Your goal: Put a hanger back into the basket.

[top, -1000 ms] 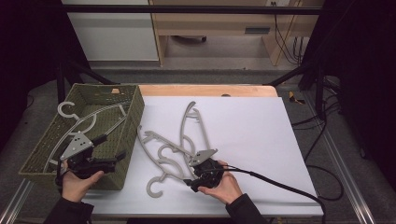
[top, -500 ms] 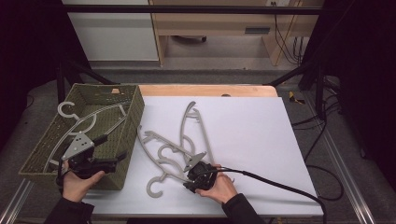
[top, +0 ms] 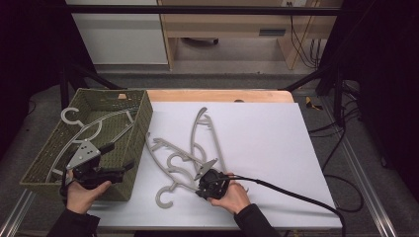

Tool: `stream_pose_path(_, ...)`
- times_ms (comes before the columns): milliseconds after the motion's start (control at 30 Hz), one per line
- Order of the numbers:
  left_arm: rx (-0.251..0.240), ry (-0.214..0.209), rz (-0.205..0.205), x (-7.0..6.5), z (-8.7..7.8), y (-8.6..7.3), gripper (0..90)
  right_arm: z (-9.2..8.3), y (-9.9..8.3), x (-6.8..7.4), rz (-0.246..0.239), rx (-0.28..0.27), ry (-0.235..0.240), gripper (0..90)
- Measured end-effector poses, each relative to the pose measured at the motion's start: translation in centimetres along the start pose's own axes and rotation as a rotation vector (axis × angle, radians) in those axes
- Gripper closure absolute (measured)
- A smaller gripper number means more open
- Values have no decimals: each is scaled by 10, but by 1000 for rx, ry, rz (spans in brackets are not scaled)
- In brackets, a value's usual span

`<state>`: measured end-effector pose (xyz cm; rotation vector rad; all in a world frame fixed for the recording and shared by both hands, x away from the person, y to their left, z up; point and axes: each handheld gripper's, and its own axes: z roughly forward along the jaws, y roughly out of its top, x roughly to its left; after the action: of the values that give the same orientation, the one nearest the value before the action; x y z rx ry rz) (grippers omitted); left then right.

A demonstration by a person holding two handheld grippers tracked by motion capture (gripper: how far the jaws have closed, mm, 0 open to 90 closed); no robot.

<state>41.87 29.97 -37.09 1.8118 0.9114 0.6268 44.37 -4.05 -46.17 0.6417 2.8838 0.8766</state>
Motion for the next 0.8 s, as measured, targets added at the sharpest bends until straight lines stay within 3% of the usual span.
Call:
stream_pose_path(133, 0, -4, 7, 0, -1, 1, 88, -6, 0, 0, -7, -8, -16, 816)
stream_pose_path(333, -3, -9, 21, -2, -1, 1, 89, -25, 3, -4, -17, -41, 7, 818)
stream_pose_path(667, -20, -20, 39, -7, -5, 5, 90, -65, 3, -12, 13, -88, 43, 820)
stream_pose_path(800, -21, -28, 49, -9, -5, 7, 90, -84, -3, -17, 39, -127, 32, 821)
